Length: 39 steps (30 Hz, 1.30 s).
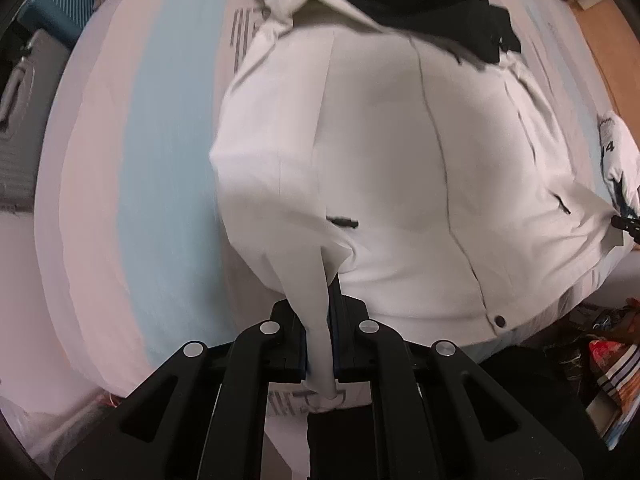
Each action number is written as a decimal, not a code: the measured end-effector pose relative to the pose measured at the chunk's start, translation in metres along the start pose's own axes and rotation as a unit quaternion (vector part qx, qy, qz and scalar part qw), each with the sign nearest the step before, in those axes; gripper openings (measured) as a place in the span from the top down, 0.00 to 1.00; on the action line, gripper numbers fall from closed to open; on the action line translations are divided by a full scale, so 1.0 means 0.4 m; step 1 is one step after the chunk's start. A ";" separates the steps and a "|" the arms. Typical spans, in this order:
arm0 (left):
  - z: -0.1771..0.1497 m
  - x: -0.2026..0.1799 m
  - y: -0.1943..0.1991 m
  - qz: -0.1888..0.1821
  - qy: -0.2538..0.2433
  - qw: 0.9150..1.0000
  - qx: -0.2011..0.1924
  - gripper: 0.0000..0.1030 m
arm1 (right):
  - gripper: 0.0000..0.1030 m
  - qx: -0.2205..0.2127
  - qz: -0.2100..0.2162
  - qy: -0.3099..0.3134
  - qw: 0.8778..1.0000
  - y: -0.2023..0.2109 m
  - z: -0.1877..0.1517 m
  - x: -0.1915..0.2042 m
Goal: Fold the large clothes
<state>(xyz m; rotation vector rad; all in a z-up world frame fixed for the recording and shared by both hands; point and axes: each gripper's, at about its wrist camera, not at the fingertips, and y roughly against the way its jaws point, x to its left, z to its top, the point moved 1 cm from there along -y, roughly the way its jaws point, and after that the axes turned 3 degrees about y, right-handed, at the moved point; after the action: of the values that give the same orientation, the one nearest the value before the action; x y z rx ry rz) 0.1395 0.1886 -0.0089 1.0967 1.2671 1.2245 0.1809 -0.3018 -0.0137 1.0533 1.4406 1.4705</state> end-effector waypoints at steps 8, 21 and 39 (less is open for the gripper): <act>0.077 0.042 0.058 0.009 -0.001 0.999 -0.033 0.94 | 0.99 -0.032 -0.016 0.010 0.999 -0.002 0.111 -0.079; 0.239 0.107 0.078 -0.005 0.032 0.998 -0.057 0.94 | 0.99 -0.051 -0.046 0.011 0.998 0.035 0.304 -0.125; 0.659 0.120 0.032 0.004 -0.014 0.993 -0.113 0.93 | 0.99 -0.111 -0.066 -0.001 0.992 0.038 0.680 -0.201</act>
<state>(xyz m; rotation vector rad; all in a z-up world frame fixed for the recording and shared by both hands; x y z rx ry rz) 0.3986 0.2561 0.0091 0.9507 1.0745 1.3192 0.4644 -0.2889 0.0000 0.8077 1.2840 1.4940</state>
